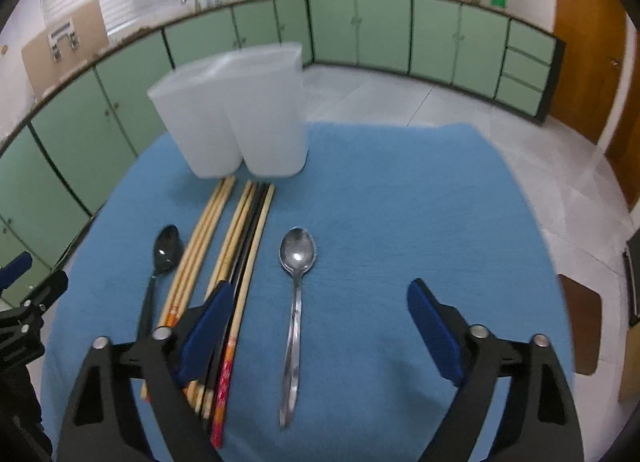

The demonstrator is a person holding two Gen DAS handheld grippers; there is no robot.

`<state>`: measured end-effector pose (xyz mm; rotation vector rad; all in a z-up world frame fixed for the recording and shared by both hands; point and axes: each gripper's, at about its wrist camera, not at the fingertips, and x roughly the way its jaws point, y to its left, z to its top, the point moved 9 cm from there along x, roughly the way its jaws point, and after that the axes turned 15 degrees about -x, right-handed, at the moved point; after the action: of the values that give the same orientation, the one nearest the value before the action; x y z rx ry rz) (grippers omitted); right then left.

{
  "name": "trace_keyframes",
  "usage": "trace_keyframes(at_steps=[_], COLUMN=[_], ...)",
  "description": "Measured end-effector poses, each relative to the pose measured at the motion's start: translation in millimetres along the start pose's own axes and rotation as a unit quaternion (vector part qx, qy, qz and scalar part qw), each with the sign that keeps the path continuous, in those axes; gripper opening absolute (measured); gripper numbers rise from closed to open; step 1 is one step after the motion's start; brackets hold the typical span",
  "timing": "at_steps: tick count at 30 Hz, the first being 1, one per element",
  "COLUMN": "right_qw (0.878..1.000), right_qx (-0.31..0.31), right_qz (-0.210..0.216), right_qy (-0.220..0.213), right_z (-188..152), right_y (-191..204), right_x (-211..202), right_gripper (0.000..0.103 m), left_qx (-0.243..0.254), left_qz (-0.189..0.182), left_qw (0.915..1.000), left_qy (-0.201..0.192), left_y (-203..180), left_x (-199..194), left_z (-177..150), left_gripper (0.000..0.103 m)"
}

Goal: Organize utensils
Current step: 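Grasp the silver spoon with the right tool while the left tool grasps the black spoon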

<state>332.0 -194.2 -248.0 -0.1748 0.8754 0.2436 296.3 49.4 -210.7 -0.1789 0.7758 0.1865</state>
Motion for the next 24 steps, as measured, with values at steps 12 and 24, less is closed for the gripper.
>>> trace_keyframes(at_steps=[12, 24], right_qw=[0.999, 0.999], right_qx=[-0.013, -0.012], right_qz=[0.022, 0.033], right_qy=[0.039, 0.025], right_z=[7, 7], right_y=[4, 5], right_x=[52, 49], right_gripper=[0.038, 0.028], left_qx=[0.005, 0.037], left_qz=[-0.028, -0.037], left_qw=[0.9993, 0.9972], left_qy=[0.026, 0.054], left_y=[-24, -70], left_x=[43, 76], left_z=[8, -4], left_gripper=[0.098, 0.098])
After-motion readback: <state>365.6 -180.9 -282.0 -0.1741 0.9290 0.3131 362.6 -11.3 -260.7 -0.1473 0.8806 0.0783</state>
